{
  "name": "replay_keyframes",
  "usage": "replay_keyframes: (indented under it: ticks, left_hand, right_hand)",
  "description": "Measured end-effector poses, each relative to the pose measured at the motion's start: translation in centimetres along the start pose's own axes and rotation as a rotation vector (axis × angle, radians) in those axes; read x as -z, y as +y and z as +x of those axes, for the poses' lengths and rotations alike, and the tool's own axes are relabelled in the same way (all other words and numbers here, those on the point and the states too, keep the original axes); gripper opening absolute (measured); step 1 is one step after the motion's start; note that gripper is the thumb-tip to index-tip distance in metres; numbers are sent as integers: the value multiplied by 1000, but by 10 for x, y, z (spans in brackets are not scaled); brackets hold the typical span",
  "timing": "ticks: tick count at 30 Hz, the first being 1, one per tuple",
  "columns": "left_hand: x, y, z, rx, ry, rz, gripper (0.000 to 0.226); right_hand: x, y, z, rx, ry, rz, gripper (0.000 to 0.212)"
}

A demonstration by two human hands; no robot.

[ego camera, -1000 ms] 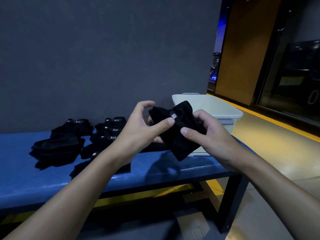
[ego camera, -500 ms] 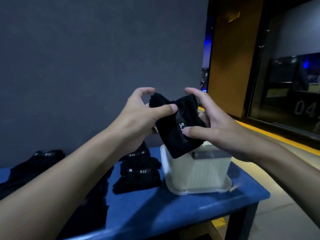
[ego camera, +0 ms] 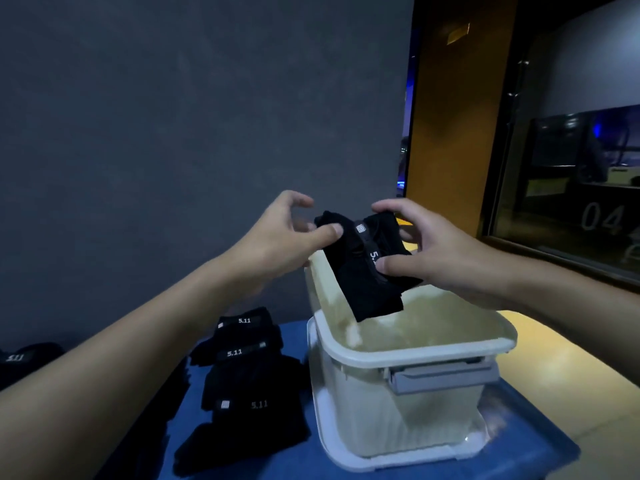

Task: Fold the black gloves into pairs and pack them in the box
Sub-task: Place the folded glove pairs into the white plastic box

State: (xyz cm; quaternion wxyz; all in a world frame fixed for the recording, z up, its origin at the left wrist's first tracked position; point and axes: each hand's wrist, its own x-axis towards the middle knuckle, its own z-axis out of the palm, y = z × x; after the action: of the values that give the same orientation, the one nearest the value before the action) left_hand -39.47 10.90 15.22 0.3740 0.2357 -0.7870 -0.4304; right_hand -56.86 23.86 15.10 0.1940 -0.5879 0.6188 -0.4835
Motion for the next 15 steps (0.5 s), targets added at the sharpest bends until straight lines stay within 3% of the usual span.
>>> replay_keyframes:
  ticks: [5, 8, 12, 15]
  left_hand:
    - [18, -44, 5, -120, -172, 485, 31]
    - [24, -51, 4, -99, -290, 578, 46]
    - [26, -54, 0, -171, -362, 701, 67]
    - [27, -56, -2, -188, -416, 690, 56]
  right_hand:
    - [-4, 18, 19, -226, -30, -115, 65]
    - [-16, 30, 34, -339, -98, -151, 66]
    - [-35, 51, 47, -456, -175, -151, 50]
    - [-47, 65, 55, -544, -198, -149, 46]
